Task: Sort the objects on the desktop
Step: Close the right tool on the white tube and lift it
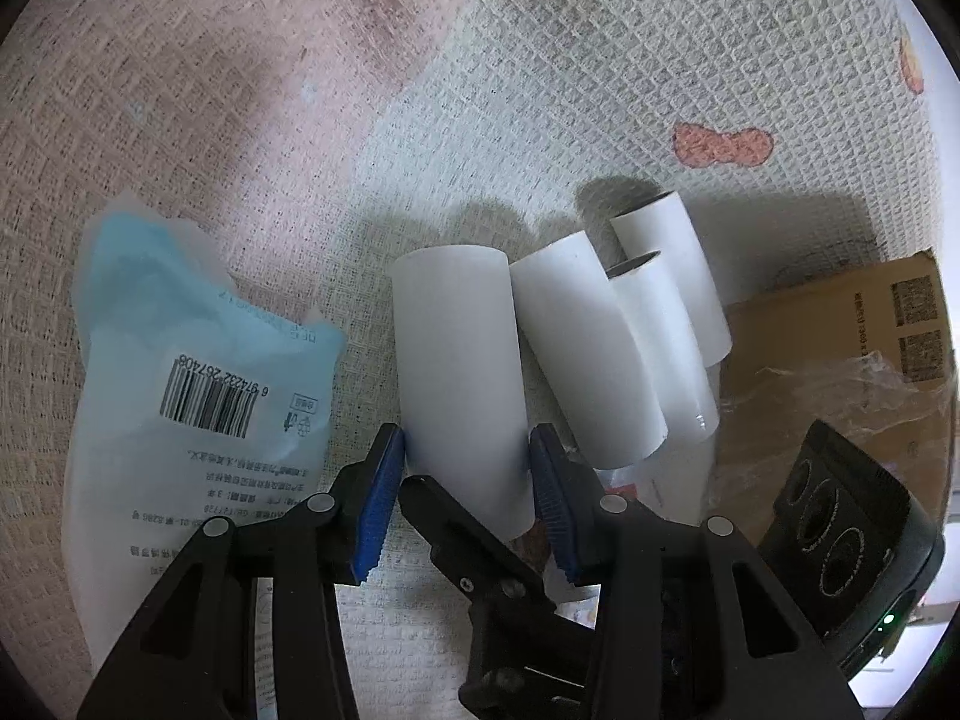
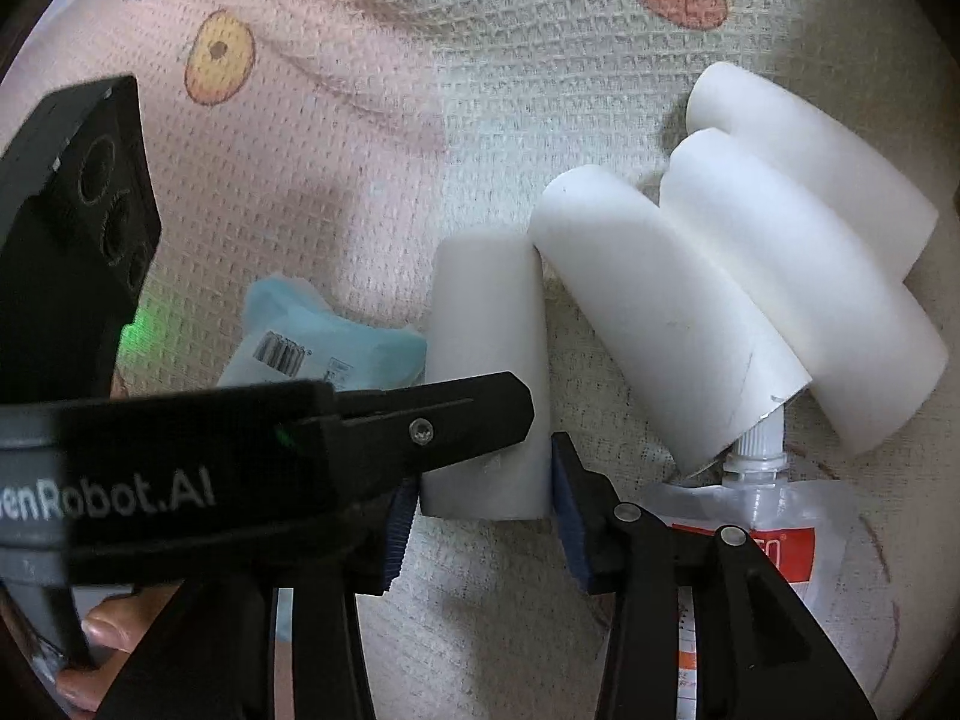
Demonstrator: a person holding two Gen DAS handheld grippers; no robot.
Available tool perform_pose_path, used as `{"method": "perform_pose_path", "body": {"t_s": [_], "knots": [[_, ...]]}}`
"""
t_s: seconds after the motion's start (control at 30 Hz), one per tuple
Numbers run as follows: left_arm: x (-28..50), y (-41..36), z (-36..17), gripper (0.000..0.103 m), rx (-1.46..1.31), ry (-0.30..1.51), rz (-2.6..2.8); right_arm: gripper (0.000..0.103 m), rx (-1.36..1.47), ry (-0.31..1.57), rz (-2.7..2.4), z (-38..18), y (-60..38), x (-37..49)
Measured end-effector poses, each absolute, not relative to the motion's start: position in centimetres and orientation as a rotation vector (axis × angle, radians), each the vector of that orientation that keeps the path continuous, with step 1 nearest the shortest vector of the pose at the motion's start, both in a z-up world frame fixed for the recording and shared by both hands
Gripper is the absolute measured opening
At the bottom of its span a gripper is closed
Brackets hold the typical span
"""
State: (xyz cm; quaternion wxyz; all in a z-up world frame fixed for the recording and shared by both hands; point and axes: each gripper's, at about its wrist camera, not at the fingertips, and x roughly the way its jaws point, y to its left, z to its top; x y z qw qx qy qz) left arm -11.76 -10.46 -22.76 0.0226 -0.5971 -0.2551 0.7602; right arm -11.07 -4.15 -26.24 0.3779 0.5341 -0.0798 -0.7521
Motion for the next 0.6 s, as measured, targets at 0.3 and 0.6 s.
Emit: {"method": "perform_pose_path", "body": {"t_s": [0.3, 0.6], "knots": [[-9.6, -9.7, -19.5, 0.047, -1.68, -0.777, 2.43, 0.039, 1.287, -0.228, -1.966, -23.7, -3.9, -9.9], [-7.9, -5.8, -12.3, 0.047, -1.413, -0.607, 2.612, 0.039, 1.128, -0.309, -2.042, -17.5, -2.8, -8.7]]}}
